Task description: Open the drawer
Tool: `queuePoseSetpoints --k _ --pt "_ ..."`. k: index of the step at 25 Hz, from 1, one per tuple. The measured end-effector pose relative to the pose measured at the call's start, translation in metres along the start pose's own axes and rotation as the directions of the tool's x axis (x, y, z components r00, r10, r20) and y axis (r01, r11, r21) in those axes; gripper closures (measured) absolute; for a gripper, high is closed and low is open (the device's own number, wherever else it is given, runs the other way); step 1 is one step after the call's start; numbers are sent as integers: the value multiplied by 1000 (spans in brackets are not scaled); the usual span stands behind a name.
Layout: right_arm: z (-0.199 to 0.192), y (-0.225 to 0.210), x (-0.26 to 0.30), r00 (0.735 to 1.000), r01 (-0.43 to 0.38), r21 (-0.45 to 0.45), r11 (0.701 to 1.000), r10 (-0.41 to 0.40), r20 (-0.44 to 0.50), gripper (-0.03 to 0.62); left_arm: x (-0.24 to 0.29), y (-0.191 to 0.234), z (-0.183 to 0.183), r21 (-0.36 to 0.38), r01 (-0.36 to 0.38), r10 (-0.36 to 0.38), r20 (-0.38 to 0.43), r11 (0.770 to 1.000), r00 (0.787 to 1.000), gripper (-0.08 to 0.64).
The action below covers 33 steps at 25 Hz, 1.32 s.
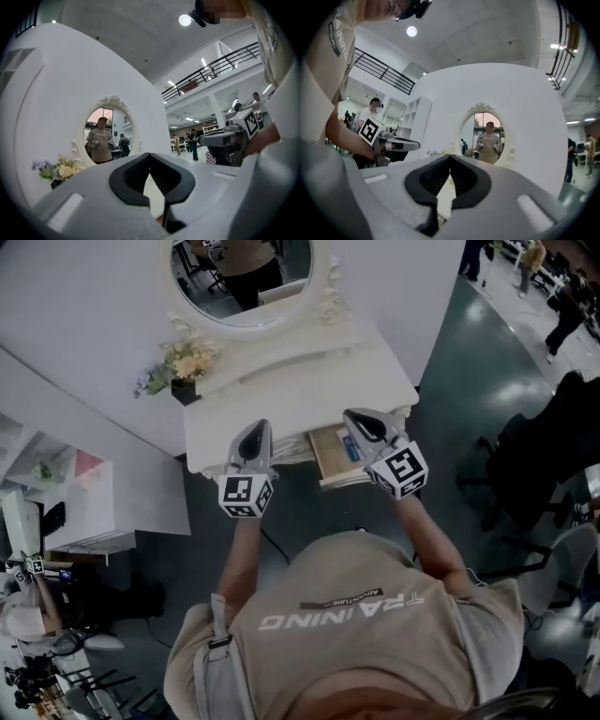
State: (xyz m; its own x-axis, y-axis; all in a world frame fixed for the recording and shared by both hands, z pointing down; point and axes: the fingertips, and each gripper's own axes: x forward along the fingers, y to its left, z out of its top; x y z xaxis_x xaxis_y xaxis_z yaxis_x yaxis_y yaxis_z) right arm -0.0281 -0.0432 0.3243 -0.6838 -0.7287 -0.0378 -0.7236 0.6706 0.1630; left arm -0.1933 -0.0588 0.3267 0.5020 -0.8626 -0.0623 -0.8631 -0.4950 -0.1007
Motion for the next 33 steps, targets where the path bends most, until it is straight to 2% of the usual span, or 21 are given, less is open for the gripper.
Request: queuePoseSetpoints --k 9,18,20,23,28,33 --pt "-24 -10 15 999 -29 20 999 29 -35 588 11 -6 -36 -38 0 -3 -71 999 997 561" --pt "-49 -28 60 994 -84 21 996 85 -67 588 49 18 -60 -34 7 -11 -122 999 992 561" --pt "-58 -38 65 992 -82 20 996 83 -92 588 58 22 -66 -46 4 -10 -136 999 991 561" --pt "-65 -55 67 994 -55 64 996 61 -95 588 70 24 -75 -66 5 -15 -156 998 988 561" --pt "-86 -68 67 991 -48 97 994 60 -124 588 77 20 -105 -103 -2 -21 -218 995 976 561" --pt "-107 -89 74 988 -31 121 992 48 -143 588 99 21 -111 -110 0 -23 -209 994 978 561"
